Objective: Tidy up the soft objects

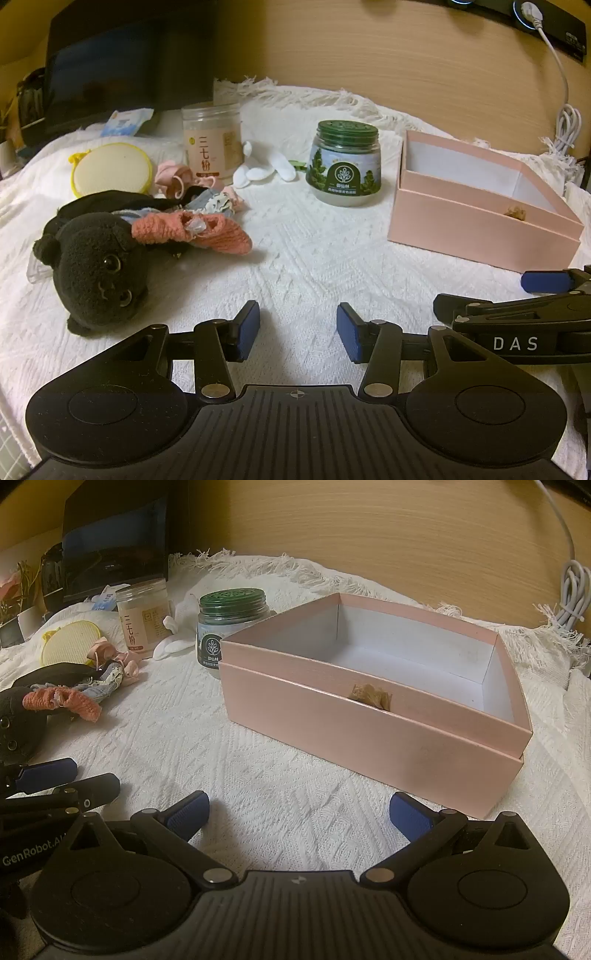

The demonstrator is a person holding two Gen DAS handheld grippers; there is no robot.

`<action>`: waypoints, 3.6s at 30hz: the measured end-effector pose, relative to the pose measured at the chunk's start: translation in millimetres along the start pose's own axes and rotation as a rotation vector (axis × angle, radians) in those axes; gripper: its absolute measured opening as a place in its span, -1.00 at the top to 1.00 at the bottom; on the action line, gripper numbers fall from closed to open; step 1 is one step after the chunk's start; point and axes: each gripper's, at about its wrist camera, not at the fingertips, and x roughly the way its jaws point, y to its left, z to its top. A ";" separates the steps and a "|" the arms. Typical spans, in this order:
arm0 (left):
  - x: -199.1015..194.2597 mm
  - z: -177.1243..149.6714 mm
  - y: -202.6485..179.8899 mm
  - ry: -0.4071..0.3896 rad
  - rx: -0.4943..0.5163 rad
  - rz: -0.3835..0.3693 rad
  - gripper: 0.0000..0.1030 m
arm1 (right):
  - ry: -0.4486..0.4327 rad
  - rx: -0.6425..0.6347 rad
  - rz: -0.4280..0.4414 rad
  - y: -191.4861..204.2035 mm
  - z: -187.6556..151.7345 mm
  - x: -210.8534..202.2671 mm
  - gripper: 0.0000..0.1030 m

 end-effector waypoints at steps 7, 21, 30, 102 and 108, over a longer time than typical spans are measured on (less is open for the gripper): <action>0.0 0.2 0.0 -0.001 -0.001 -0.001 0.00 | 0.000 0.000 0.000 0.0 0.1 0.0 -1.00; -1.1 0.3 -1.0 -0.001 0.004 0.002 -0.01 | 0.001 0.000 0.000 0.0 0.3 0.0 -1.00; -0.3 0.2 -1.2 -0.001 0.004 0.002 -0.01 | 0.001 0.000 0.000 0.0 0.7 0.0 -1.00; -0.2 16.1 9.5 0.104 0.045 -0.054 0.06 | 0.206 -0.027 0.034 -3.1 21.7 7.6 -1.00; -0.6 41.1 42.4 0.227 -0.016 -0.237 0.54 | 0.235 -0.038 0.031 -1.0 23.5 9.5 -1.00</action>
